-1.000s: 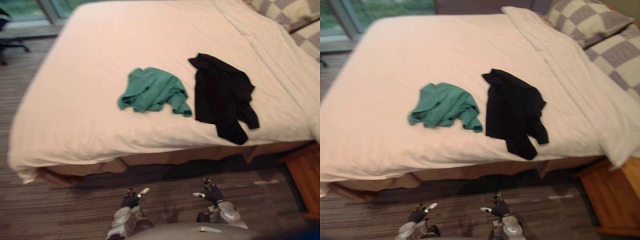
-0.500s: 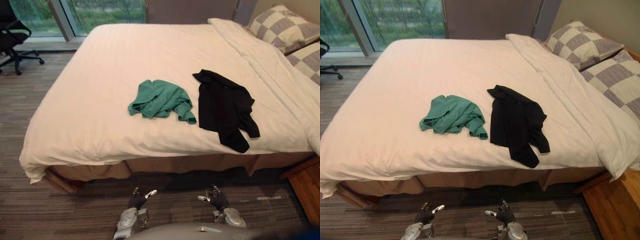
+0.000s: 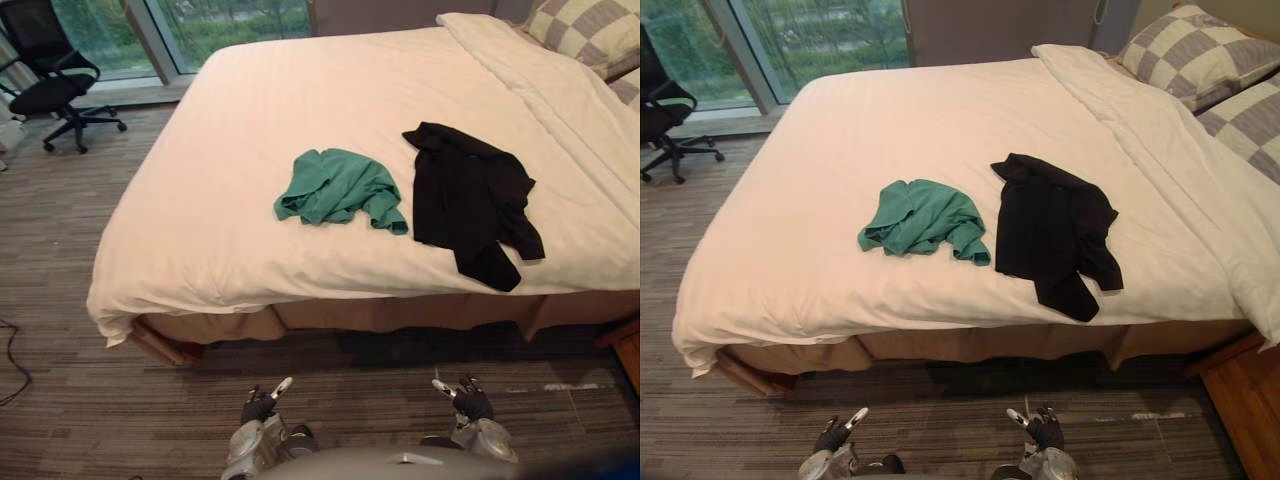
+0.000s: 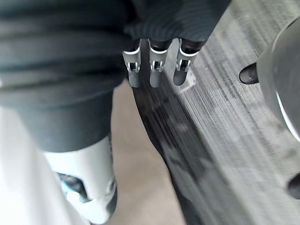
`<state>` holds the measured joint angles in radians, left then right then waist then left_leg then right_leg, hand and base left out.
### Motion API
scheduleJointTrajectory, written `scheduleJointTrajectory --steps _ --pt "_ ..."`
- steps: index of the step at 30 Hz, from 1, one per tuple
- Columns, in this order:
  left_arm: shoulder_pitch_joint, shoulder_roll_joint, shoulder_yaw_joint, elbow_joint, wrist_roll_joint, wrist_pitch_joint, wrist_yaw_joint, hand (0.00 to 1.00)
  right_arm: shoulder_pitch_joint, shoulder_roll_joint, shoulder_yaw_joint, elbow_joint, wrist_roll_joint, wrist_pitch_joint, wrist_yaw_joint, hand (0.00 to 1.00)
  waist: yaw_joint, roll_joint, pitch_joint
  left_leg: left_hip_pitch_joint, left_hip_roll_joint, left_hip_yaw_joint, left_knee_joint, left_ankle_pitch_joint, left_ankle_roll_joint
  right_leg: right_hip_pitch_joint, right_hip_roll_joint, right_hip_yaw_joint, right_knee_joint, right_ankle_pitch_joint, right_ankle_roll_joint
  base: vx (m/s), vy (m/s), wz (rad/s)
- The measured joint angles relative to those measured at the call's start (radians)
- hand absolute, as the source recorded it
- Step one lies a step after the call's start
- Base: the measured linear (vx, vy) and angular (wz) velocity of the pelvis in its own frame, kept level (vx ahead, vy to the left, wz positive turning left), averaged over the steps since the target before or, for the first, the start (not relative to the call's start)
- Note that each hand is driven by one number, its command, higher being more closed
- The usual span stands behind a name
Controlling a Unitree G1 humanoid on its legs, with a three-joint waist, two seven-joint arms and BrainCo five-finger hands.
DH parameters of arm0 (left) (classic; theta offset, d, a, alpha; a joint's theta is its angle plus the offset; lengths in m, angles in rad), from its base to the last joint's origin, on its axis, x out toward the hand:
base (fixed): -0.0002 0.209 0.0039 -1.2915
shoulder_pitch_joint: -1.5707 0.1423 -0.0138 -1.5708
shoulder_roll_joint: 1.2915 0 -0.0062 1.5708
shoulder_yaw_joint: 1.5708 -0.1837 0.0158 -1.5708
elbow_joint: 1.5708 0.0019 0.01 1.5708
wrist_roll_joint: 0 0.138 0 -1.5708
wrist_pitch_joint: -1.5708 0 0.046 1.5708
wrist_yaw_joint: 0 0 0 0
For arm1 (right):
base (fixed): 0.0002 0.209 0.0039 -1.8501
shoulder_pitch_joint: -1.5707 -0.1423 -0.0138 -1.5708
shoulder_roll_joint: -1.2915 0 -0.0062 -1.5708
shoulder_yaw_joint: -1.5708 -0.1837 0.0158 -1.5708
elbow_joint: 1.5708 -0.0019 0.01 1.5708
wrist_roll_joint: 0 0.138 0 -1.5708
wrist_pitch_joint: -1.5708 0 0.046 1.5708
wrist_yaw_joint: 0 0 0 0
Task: Tidy the bed and pick cloth on bed and put in laundry
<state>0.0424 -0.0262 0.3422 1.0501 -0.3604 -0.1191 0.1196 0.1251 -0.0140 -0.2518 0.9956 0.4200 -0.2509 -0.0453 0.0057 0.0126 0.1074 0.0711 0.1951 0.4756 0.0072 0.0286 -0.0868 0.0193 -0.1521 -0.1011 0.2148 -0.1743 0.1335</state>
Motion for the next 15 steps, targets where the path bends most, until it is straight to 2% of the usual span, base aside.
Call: scheduleJointTrajectory --steps 4,6,9,10,12,13,15 --pt "-0.011 0.021 0.083 -0.007 -0.07 0.031 0.062 0.0 0.044 -0.006 -0.14 -0.044 0.074 -0.02 -0.015 0.0 0.0 -0.023 -0.007 0.015 -0.011 -0.005 -0.031 0.013 -0.015 0.013 -0.005 -0.015 -0.011 -0.003 -0.002 0.11 0.002 0.02" --pt "-0.032 0.089 0.15 -0.04 -0.101 0.038 0.085 0.0 0.061 -0.043 -0.246 -0.094 0.109 -0.032 -0.027 0.0 -0.001 -0.031 -0.007 0.014 -0.016 -0.02 -0.04 0.013 -0.015 0.029 -0.007 -0.033 -0.029 -0.003 -0.001 0.12 -0.013 0.18" --pt "-0.053 0.25 0.258 -0.162 -0.102 0.035 0.094 0.0 0.069 -0.15 -0.387 -0.197 0.104 -0.073 -0.055 0.0 0.002 -0.031 -0.006 0.009 -0.019 -0.032 -0.044 0.013 -0.015 0.043 -0.01 -0.055 -0.047 -0.003 -0.001 0.09 -0.01 0.17" --pt "-0.061 0.282 0.273 -0.18 -0.103 0.033 0.095 0.0 0.069 -0.17 -0.412 -0.216 0.098 -0.08 -0.058 0.0 -0.001 -0.032 -0.007 0.007 -0.019 -0.033 -0.044 0.013 -0.015 0.044 -0.009 -0.056 -0.05 -0.003 -0.002 0.06 -0.018 0.18" --pt "-0.096 0.402 0.325 -0.273 -0.127 -0.003 0.093 0.0 0.069 -0.25 -0.481 -0.326 0.038 -0.122 -0.081 0.0 -0.005 -0.033 -0.008 -0.015 -0.018 -0.053 -0.043 0.013 -0.016 0.045 -0.008 -0.08 -0.059 -0.002 -0.002 0.04 -0.022 0.25" --pt "-0.106 0.425 0.333 -0.303 -0.129 -0.015 0.086 0.0 0.071 -0.267 -0.486 -0.365 0.023 -0.131 -0.087 0.0 -0.007 -0.035 -0.007 -0.019 -0.018 -0.055 -0.041 0.013 -0.016 0.043 -0.008 -0.079 -0.06 -0.002 -0.002 0.04 -0.012 0.17" --pt "-0.132 0.512 0.324 -0.451 -0.126 -0.052 0.077 0.0 0.077 -0.328 -0.48 -0.556 -0.06 -0.143 -0.115 0.0 -0.007 -0.04 -0.007 -0.034 -0.017 -0.059 -0.038 0.012 -0.017 0.034 -0.007 -0.079 -0.061 -0.001 -0.002 0.02 0.0 0.06"
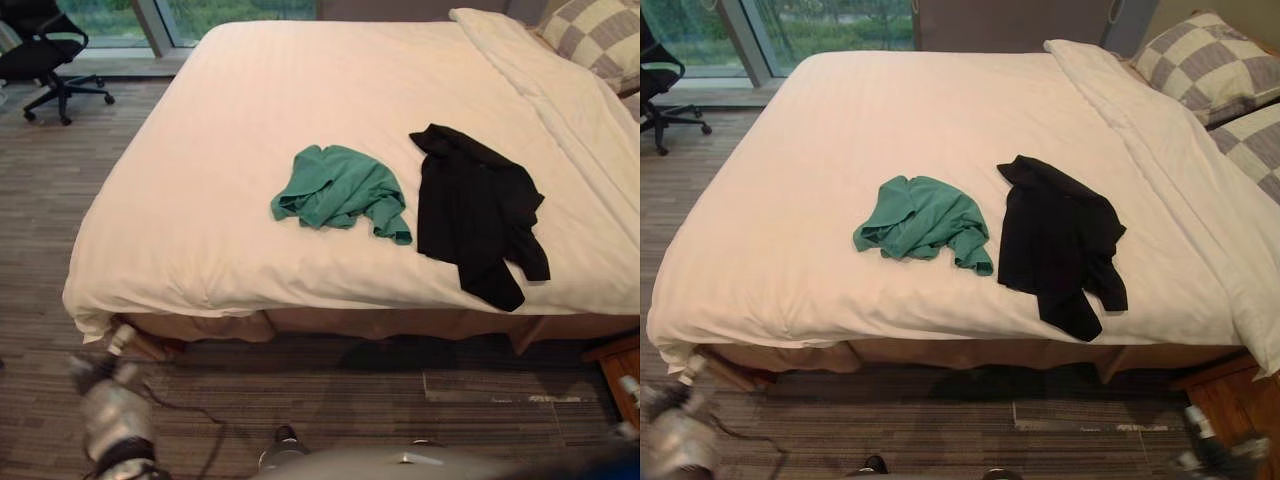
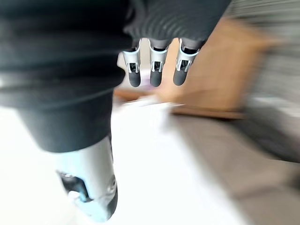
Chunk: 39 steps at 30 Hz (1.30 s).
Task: Tidy the bed and pick cloth on bed and put in laundry
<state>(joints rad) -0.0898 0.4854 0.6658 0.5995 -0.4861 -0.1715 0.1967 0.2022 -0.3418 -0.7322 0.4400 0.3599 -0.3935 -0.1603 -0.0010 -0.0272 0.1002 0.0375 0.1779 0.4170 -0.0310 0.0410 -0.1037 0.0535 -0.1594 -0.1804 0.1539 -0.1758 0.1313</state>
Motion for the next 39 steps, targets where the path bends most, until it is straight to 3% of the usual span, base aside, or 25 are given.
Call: scheduleJointTrajectory --steps 4,5,7,8,10,11,13,14,16,19,24,29,39 --pt "-0.091 0.127 -0.1 -0.256 0.016 -0.044 -0.002 0.0 -0.009 -0.068 0.078 -0.306 -0.083 0.01 -0.022 0.0 -0.003 -0.012 0.012 -0.09 0.019 -0.016 0.062 -0.016 0.0 -0.063 0.008 0.001 0.015 0.006 -0.009 -0.02 -0.01 0.05" --pt "-0.119 0.151 -0.137 -0.323 0.077 -0.066 0.006 0.0 -0.015 -0.083 0.106 -0.383 -0.114 0.022 -0.02 0.0 0.002 -0.016 0.017 -0.116 0.025 -0.018 0.083 -0.023 0.001 -0.086 0.009 0.007 0.027 0.006 -0.009 0.0 0.0 0.0" --pt "-0.127 0.156 -0.169 -0.409 0.12 -0.104 -0.002 0.0 -0.026 -0.092 0.131 -0.462 -0.14 0.05 -0.016 0.0 0.008 -0.021 0.023 -0.143 0.031 -0.02 0.113 -0.036 0.002 -0.108 0.011 0.02 0.036 0.005 -0.01 0.01 0.004 -0.08" --pt "-0.127 0.151 -0.178 -0.436 -0.012 -0.147 -0.114 0.0 -0.041 -0.092 0.136 -0.483 -0.147 0.077 -0.017 0.0 0.008 -0.028 0.029 -0.154 0.034 -0.02 0.134 -0.046 0.003 -0.116 0.012 0.032 0.041 0.005 -0.011 0.03 0.008 -0.11" --pt "-0.132 0.152 -0.206 -0.486 -0.064 -0.177 -0.217 0.0 -0.054 -0.093 0.149 -0.485 -0.169 0.12 -0.019 0.0 0.008 -0.036 0.055 -0.161 0.047 -0.017 0.173 -0.069 0.001 -0.119 0.016 0.043 0.056 0.002 -0.015 0.03 0.01 -0.15" --pt "-0.134 0.159 -0.23 -0.501 0.034 -0.272 -0.216 0.0 -0.065 -0.094 0.172 -0.488 -0.185 0.143 -0.017 0.0 0.014 -0.04 0.063 -0.171 0.056 -0.013 0.198 -0.082 0.0 -0.136 0.02 0.066 0.075 0.0 -0.019 0.02 0.016 -0.19" --pt "-0.196 0.21 -0.276 -0.524 0.113 -0.192 -0.19 0.0 -0.078 -0.112 0.213 -0.494 -0.187 0.174 -0.008 0.0 0.015 -0.04 0.069 -0.202 0.074 -0.013 0.247 -0.104 0.0 -0.168 0.029 0.091 0.109 -0.001 -0.021 0.01 0.016 -0.19" --pt "-0.26 0.269 -0.32 -0.478 0.207 -0.228 -0.16 0.0 -0.102 -0.122 0.244 -0.494 -0.186 0.184 0.005 0.0 0.015 -0.039 0.088 -0.21 0.09 -0.005 0.282 -0.121 0.001 -0.183 0.037 0.114 0.135 -0.001 -0.021 0.01 0.013 -0.26" --pt "-0.389 0.32 -0.384 -0.444 0.286 -0.237 -0.141 0.0 -0.148 -0.136 0.293 -0.494 -0.187 0.184 0.014 0.0 0.016 -0.038 0.096 -0.246 0.111 0.007 0.336 -0.144 0.004 -0.229 0.046 0.142 0.174 -0.001 -0.021 -0.05 0.023 -0.33" --pt "-0.655 0.346 -0.52 -0.349 0.385 -0.203 -0.089 0.0 -0.237 -0.151 0.402 -0.5 -0.188 0.182 0.01 0.0 -0.004 -0.045 0.13 -0.338 0.137 0.009 0.424 -0.165 0.018 -0.323 0.054 0.168 0.235 -0.001 -0.021 -0.13 0.036 -0.25" --pt "-0.877 0.344 -0.639 -0.178 0.58 -0.095 0.039 0.0 -0.356 -0.153 0.479 -0.545 -0.176 0.205 -0.054 0.0 -0.04 -0.06 0.216 -0.539 0.195 -0.014 0.548 -0.174 0.033 -0.485 0.088 0.178 0.265 0.001 -0.017 -0.17 -0.007 -0.18" --pt "-1.014 0.319 -0.678 -0.054 0.71 -0.02 0.081 0.0 -0.385 -0.231 0.499 -0.563 -0.114 0.225 -0.08 0.0 -0.044 -0.075 0.262 -0.652 0.23 -0.017 0.603 -0.173 0.035 -0.624 0.112 0.194 0.346 0.0 -0.018 -0.11 -0.034 -0.17" --pt "-1.238 0.268 -0.784 0.034 0.846 0.149 0.12 0.0 -0.433 -0.231 0.502 -0.612 -0.008 0.206 -0.082 0.0 -0.096 -0.082 0.344 -0.831 0.259 -0.014 0.656 -0.158 0.052 -0.834 0.126 0.215 0.422 0.012 -0.018 -0.03 -0.016 -0.13"
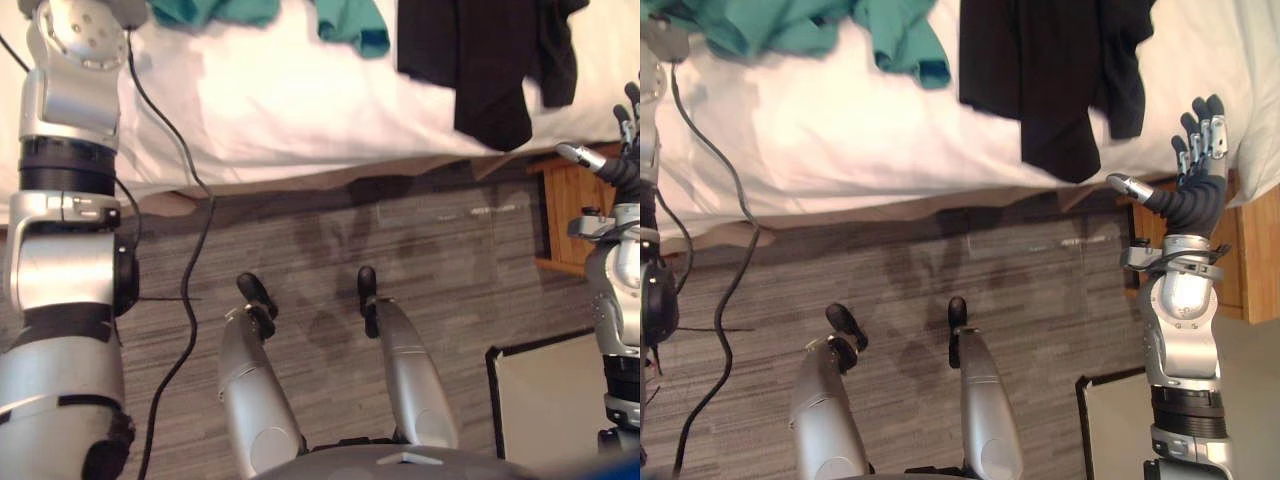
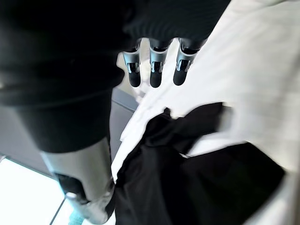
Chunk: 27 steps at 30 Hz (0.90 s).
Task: Tidy the bed and pick cloth on bed and put in laundry
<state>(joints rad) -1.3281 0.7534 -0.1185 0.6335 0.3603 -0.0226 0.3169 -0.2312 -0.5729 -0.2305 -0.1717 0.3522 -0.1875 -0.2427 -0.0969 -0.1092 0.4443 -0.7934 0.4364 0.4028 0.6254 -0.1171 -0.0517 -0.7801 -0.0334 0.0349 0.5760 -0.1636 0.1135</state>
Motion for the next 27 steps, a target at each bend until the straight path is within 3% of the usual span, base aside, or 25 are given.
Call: scheduleJointTrajectory --steps 2,5,6,10,12,14,18,22,25,27 --pt "-0.027 -0.001 -0.009 0.0 0.053 0.054 0.01 0.0 0.006 0.0 -0.011 -0.054 0.026 -0.031 0.013 0.0 -0.01 -0.004 0.014 -0.037 0.005 0.008 0.006 0.0 0.0 -0.05 0.002 0.009 0.01 0.004 0.001 0.01 0.02 -0.2" --pt "-0.058 -0.001 -0.01 0.0 0.097 0.092 0.016 0.0 0.018 -0.001 -0.035 -0.079 0.043 -0.047 0.034 0.0 -0.008 -0.008 0.02 -0.057 0.013 0.025 0.011 0.001 0.002 -0.087 0.002 0.016 0.023 0.004 0.001 0.03 0.007 -0.12" --pt "-0.083 -0.001 -0.015 0.001 0.134 0.116 0.018 1.0 0.025 -0.009 -0.04 -0.079 0.081 -0.063 0.047 0.0 -0.008 -0.008 0.022 -0.066 0.016 0.03 0.008 0.006 0.006 -0.098 0.009 0.016 0.024 0.005 0.001 0.03 -0.013 -0.07" --pt "-0.132 -0.007 -0.037 0.022 0.246 0.151 -0.01 1.0 0.025 -0.035 -0.059 -0.08 0.148 -0.092 0.09 0.0 -0.009 -0.008 0.022 -0.093 0.014 0.03 -0.01 0.024 0.003 -0.132 0.011 0.012 0.025 0.01 -0.007 0.01 -0.004 -0.01" --pt "-0.172 0.003 -0.038 0.026 0.31 0.169 -0.111 1.0 -0.02 -0.036 -0.078 -0.079 0.155 -0.094 0.11 0.0 -0.01 -0.014 0.03 -0.11 0.01 0.036 -0.035 0.046 0.004 -0.162 0.007 0.012 0.016 0.027 -0.01 0.0 0.0 0.0" --pt "-0.182 0.02 -0.046 0.027 0.343 0.165 -0.16 1.0 -0.055 -0.036 -0.081 -0.08 0.152 -0.094 0.113 0.0 -0.011 -0.014 0.03 -0.117 0.011 0.042 -0.037 0.048 0.004 -0.175 0.006 0.012 0.014 0.032 -0.009 0.0 0.013 -0.07" --pt "-0.21 0.075 -0.128 0.015 0.326 0.164 -0.228 1.0 -0.15 -0.061 -0.082 -0.085 0.053 -0.07 0.072 0.0 -0.024 -0.013 0.03 -0.116 -0.004 0.058 -0.068 0.067 0.015 -0.177 -0.002 0.02 -0.031 0.07 0.001 0.01 0.043 -0.06" --pt "-0.157 0.098 -0.163 -0.068 0.16 0.127 -0.274 1.0 -0.284 -0.114 -0.067 -0.088 -0.104 0.029 -0.001 0.0 -0.027 -0.011 0.03 -0.092 -0.038 0.08 -0.122 0.091 0.037 -0.149 -0.025 0.022 -0.092 0.111 0.015 0.02 0.057 0.09" --pt "-0.06 0.126 -0.163 -0.152 0.039 0.067 -0.318 1.0 -0.402 -0.118 -0.021 -0.084 -0.213 0.12 -0.018 0.0 -0.022 0.008 0.028 -0.07 -0.066 0.083 -0.153 0.103 0.047 -0.122 -0.047 0.019 -0.122 0.127 0.022 0.03 0.065 0.16" --pt "0.054 0.135 -0.129 -0.219 -0.106 0.006 -0.369 1.0 -0.476 -0.132 0.053 -0.081 -0.319 0.219 -0.032 0.0 -0.015 0.037 0.022 -0.055 -0.094 0.078 -0.184 0.116 0.057 -0.098 -0.075 0.002 -0.14 0.131 0.026 0.03 0.085 0.27"
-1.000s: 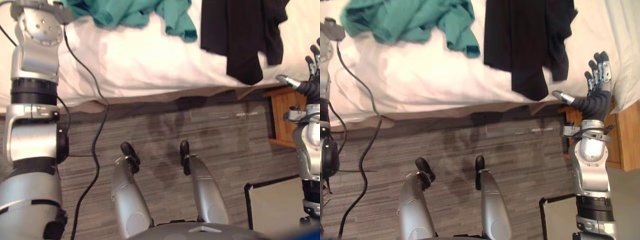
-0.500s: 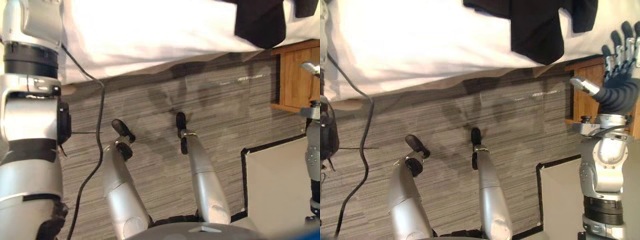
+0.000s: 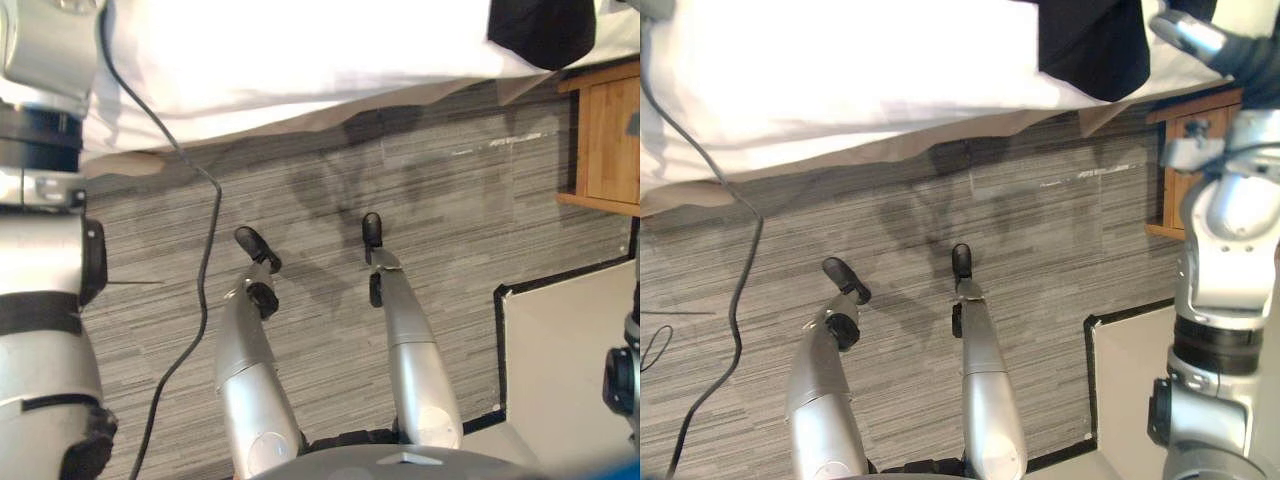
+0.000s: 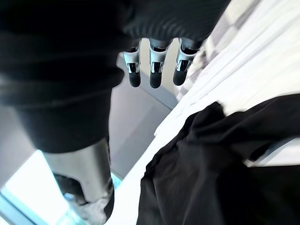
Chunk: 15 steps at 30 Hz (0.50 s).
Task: Tidy the bed and pick cloth on bed and put in laundry
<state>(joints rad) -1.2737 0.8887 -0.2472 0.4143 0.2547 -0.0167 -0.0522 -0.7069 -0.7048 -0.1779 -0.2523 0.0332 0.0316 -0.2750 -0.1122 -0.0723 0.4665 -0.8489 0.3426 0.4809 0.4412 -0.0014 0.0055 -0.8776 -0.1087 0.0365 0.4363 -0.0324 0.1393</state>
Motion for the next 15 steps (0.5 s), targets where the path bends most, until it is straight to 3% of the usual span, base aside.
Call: scheduleJointTrajectory --steps 2,3,4,6,10,13,14,15 --pt "0.073 -0.009 0.059 -0.036 -0.084 -0.037 -0.043 1.0 -0.036 -0.021 0.033 0.006 -0.046 0.058 -0.001 0.0 0.015 0.012 -0.002 0.006 -0.015 -0.006 -0.013 0.006 0.002 0.007 -0.009 -0.009 -0.002 0.0 0.0 0.02 0.047 0.26" --pt "0.198 -0.029 0.148 -0.093 -0.174 -0.081 -0.098 1.0 -0.076 -0.023 0.042 0.02 -0.08 0.124 -0.001 0.0 0.023 0.032 -0.002 0.012 -0.031 -0.024 -0.029 0.014 0.002 0.021 -0.023 -0.033 -0.004 0.0 0.0 0.02 0.035 0.26" --pt "0.239 -0.036 0.178 -0.109 -0.194 -0.095 -0.114 1.0 -0.085 -0.023 0.043 0.027 -0.094 0.142 -0.001 0.0 0.024 0.038 -0.004 0.015 -0.034 -0.027 -0.036 0.018 0.004 0.025 -0.026 -0.041 -0.005 0.0 0.0 0.03 0.031 0.31" --pt "0.474 -0.099 0.351 -0.188 -0.287 -0.175 -0.188 1.0 -0.115 -0.037 0.039 0.09 -0.148 0.23 -0.005 0.0 0.046 0.06 -0.01 0.04 -0.055 -0.039 -0.075 0.037 -0.003 0.049 -0.034 -0.078 -0.01 -0.004 -0.007 0.01 -0.014 0.21" --pt "0.76 -0.222 0.529 -0.257 -0.313 -0.26 -0.231 1.0 -0.117 -0.092 0.027 0.157 -0.208 0.305 -0.012 0.0 0.095 0.116 -0.041 0.047 -0.067 -0.076 -0.148 0.08 -0.021 0.052 -0.031 -0.12 -0.007 -0.023 -0.032 0.01 -0.076 0.23" --pt "0.988 -0.28 0.573 -0.23 -0.26 -0.247 -0.265 1.0 -0.126 -0.099 0.025 0.244 -0.216 0.355 -0.024 0.0 0.136 0.131 -0.049 0.069 -0.067 -0.094 -0.223 0.133 -0.039 0.047 -0.024 -0.148 0.018 -0.048 -0.054 0.02 -0.173 0.2" --pt "1.085 -0.305 0.566 -0.093 -0.19 -0.182 -0.283 1.0 -0.137 -0.1 0.024 0.293 -0.216 0.372 -0.038 0.0 0.141 0.136 -0.046 0.066 -0.066 -0.11 -0.246 0.153 -0.048 0.036 -0.022 -0.167 0.038 -0.065 -0.063 0.03 -0.209 0.25" --pt "1.11 -0.317 0.563 -0.037 -0.165 -0.152 -0.289 1.0 -0.143 -0.101 0.023 0.312 -0.216 0.376 -0.043 0.0 0.144 0.135 -0.046 0.062 -0.065 -0.112 -0.252 0.159 -0.049 0.028 -0.022 -0.173 0.046 -0.069 -0.066 0.04 -0.172 0.28"
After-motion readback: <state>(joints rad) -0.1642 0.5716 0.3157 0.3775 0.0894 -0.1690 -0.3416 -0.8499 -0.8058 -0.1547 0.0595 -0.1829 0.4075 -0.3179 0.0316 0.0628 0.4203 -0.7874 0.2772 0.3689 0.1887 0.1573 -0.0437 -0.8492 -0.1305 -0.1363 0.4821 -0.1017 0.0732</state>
